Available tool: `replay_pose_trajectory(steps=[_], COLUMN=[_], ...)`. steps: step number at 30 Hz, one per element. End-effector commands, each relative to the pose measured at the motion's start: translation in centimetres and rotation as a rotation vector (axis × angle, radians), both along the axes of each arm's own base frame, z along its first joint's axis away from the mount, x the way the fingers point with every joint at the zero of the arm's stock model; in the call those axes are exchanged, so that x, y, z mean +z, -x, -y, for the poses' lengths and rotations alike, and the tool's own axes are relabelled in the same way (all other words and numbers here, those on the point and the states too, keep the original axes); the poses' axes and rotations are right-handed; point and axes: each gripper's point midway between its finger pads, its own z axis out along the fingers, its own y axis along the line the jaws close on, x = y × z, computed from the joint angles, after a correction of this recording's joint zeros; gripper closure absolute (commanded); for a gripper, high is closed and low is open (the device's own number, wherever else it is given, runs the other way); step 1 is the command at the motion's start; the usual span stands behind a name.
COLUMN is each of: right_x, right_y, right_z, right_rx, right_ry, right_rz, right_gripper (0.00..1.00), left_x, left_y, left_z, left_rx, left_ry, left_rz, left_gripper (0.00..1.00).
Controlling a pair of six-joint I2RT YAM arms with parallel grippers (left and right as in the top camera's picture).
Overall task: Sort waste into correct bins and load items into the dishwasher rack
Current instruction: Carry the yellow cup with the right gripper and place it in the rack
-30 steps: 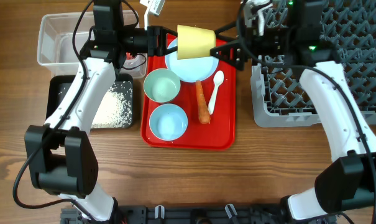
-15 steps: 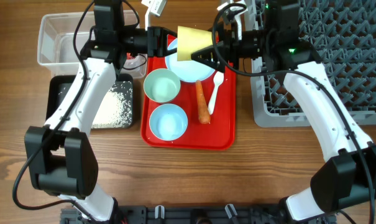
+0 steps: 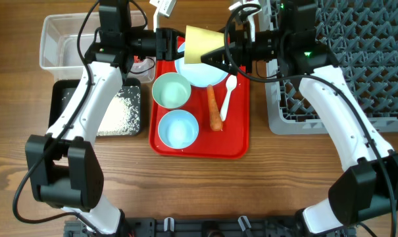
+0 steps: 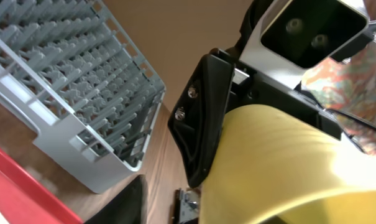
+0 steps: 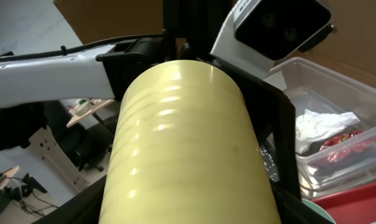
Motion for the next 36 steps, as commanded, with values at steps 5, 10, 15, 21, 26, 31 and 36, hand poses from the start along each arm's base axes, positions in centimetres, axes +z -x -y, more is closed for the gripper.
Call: replay_pose_trajectory(steps=[5, 10, 15, 21, 26, 31, 36], right_x=[-0.1, -0.3, 0.0, -2.2, -4.7, -7.1, -7.8], right_y=[-0.2, -1.4, -1.4, -1.9, -3.7, -5.2, -5.0], right_z=[1.2, 3.4, 4.4, 6.5, 10.1, 14.2, 19.4], right_rx=[0.018, -0.034, -0.03, -0.104, -0.268, -0.462, -0.744], right_ry=[-0.023, -0.023, -0.038, 0.014, 0.104, 0.226, 0.434], right_rz=[-0.01, -0.029, -0.034, -0.096, -0.191, -0.274, -0.357], right_gripper=[0.53, 0.52, 0.52, 0.52, 0.52, 0.52, 0.51], left_x=[1.1, 1.1, 1.1, 1.0, 0.6, -1.8, -6.1], left_y=[0.2, 0.3, 0.3, 0.1, -0.6, -2.5, -4.6], left_z=[0.1, 0.1, 0.1, 0.1, 0.1, -0.4, -2.2], left_rx=[0.0, 0.0, 0.0, 0.007, 0.053, 0.192, 0.407], left_ry=[0.003, 0.002, 0.002, -0.001, -0.023, -0.115, -0.296], left_rz=[0.038, 0.035, 0.035, 0.041, 0.034, -0.058, -0.191], left_gripper=[0.42, 0.41, 0.42, 0.42, 0.42, 0.36, 0.32])
